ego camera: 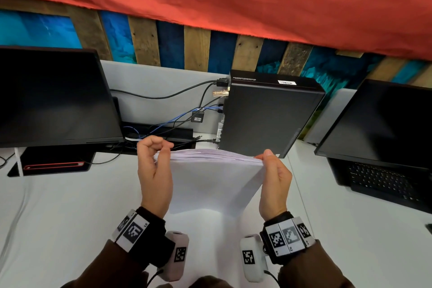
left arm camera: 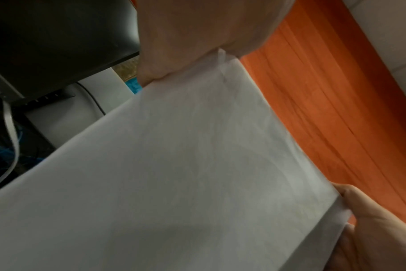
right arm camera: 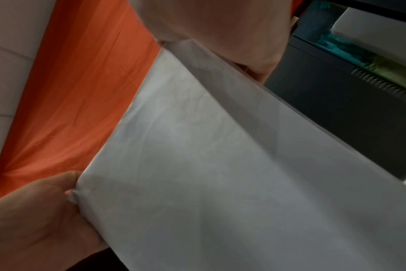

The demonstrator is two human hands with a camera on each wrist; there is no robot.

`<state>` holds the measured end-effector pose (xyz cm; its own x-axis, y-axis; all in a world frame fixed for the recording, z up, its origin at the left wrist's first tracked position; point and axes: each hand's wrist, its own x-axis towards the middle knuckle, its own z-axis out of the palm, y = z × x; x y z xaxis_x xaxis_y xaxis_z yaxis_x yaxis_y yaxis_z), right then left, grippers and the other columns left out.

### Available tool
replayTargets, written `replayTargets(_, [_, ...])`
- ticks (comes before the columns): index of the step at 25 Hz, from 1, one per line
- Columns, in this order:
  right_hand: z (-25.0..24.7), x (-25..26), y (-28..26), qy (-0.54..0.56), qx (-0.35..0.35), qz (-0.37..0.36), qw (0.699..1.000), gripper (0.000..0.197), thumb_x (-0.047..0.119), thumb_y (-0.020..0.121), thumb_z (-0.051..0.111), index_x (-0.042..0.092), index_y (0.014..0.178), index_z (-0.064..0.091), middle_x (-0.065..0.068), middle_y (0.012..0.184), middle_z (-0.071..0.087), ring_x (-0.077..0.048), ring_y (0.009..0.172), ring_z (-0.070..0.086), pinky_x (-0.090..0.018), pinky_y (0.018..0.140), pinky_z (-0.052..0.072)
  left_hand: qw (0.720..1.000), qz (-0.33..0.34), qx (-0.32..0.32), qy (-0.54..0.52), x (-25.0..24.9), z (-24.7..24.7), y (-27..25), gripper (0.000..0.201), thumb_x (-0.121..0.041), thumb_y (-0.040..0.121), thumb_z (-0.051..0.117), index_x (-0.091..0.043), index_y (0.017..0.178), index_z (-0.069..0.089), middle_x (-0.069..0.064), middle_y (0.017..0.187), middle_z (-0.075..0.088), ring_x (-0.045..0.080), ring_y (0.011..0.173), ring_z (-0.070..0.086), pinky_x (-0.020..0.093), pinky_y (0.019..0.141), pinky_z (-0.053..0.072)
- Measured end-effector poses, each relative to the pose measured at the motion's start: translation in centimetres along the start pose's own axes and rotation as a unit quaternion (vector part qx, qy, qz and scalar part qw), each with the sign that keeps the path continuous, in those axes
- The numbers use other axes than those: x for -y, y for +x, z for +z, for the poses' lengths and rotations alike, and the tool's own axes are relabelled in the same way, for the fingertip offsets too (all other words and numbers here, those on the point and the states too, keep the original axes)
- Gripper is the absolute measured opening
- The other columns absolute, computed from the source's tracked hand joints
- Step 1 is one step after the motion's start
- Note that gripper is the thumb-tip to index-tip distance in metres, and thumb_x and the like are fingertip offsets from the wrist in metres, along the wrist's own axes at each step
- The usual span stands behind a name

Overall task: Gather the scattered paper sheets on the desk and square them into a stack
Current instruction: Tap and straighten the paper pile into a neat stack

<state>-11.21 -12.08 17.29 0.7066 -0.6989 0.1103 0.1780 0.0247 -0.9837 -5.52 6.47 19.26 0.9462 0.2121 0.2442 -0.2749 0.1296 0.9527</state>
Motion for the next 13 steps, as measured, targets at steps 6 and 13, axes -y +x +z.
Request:
replayTargets(6, [0.4,-0.3,0.5,-0.01,-0.03,0.012,0.999,0.042,0.039,0.088,0.048,0.011,0.061,0.064,0.006,0.054,0.058,-0.008,0.056,0.054,-0.016,0.054,0.043,0.702,0.335,0.225,0.587,-3.7,2.4,-0.2,0.085,-0.062,0.062,0.066,-0.029,0.136,0.042,-0.004,0.131,0.055,0.024,0.129,0.044,0.061,0.108,0.009])
replayTargets(13, [-3.1,-1.8,0.4,-0.048,0.092,-0.015,0.994,0.049,0.052,0.075,0.054,0.019,0.112,0.06,0.01,0.111,0.065,-0.007,0.105,0.057,-0.028,0.091,0.044,0.627,0.214,0.332,0.671,-4.5,4.3,3.5,0.023,-0.037,0.092,0.049,-0.028,0.108,0.062,0.006,0.104,0.069,0.03,0.1,0.063,0.037,0.079,0.048])
